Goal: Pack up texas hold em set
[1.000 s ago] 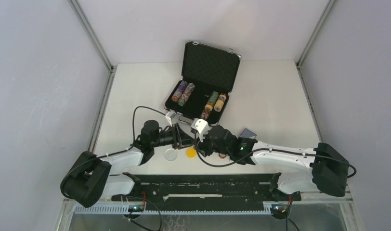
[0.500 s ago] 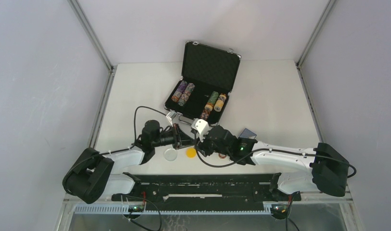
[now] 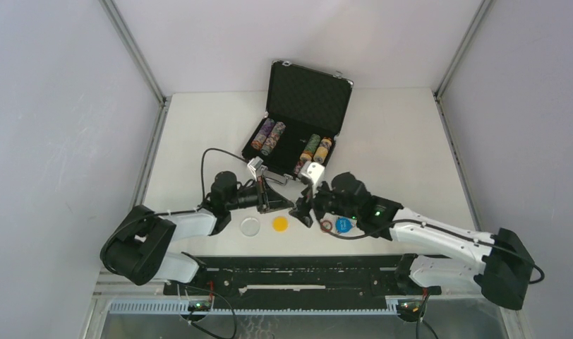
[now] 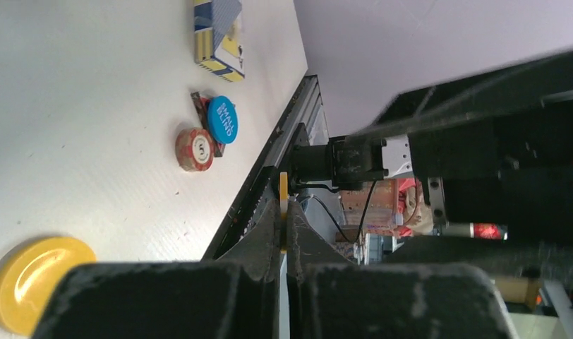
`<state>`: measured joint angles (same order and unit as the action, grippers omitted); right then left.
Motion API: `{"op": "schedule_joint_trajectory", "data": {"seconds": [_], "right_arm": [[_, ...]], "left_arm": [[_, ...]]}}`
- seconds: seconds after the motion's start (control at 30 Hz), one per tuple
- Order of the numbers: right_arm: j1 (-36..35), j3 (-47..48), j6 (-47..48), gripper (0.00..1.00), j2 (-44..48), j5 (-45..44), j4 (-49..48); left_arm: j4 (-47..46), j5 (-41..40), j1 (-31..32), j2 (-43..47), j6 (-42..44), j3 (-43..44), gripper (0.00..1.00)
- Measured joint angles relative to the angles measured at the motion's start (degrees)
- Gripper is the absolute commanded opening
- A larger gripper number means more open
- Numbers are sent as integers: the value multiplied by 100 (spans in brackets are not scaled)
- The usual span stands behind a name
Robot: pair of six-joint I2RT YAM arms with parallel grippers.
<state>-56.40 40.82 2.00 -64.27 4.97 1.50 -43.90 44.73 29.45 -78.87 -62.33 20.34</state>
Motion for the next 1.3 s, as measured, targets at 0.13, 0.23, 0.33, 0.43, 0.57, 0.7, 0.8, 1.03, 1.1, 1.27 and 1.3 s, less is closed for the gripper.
{"op": "schedule_joint_trajectory", "data": {"seconds": [0.13, 0.23, 0.33, 0.43, 0.57, 0.7, 0.8, 1.03, 1.1, 1.27, 1.3], "right_arm": [[896, -310, -407, 59, 444, 1019, -256], [1537, -562, -841, 54, 557, 1843, -581], [1867, -682, -1174, 52, 527, 2492, -837], [1919, -686, -1425, 52, 428, 3071, -1113], [1919, -686, -1626, 55, 341, 3536, -1375], [1919, -697, -1790, 55, 317, 3786, -1617], [1919, -717, -1915, 55, 302, 3921, -1827], [1849, -726, -2057, 50, 63, 4059, -2162], [1823, -728, -2063, 48, -20, 4063, -2205], [1755, -730, -2127, 28, -125, 4168, -2323], [1731, -730, -2149, 23, -125, 4194, -2352]], "left_arm": [[-310, 120, 0, 24, 105, 15, 0], [-514, 234, 0, 219, 254, 13, 0], [-671, 326, 9, 619, 461, 4, 0], [-713, 389, 68, 1054, 734, 4, 0], [-315, 343, 164, 1574, 1263, 4, 0], [103, 308, 256, 1786, 1624, 4, 0], [302, 297, 319, 1797, 1781, 4, 0], [505, 299, 490, 1851, 1943, 4, 0], [529, 297, 520, 1956, 1982, 4, 0], [555, 275, 542, 2229, 2087, 4, 0], [560, 245, 544, 2232, 2105, 4, 0]]}}
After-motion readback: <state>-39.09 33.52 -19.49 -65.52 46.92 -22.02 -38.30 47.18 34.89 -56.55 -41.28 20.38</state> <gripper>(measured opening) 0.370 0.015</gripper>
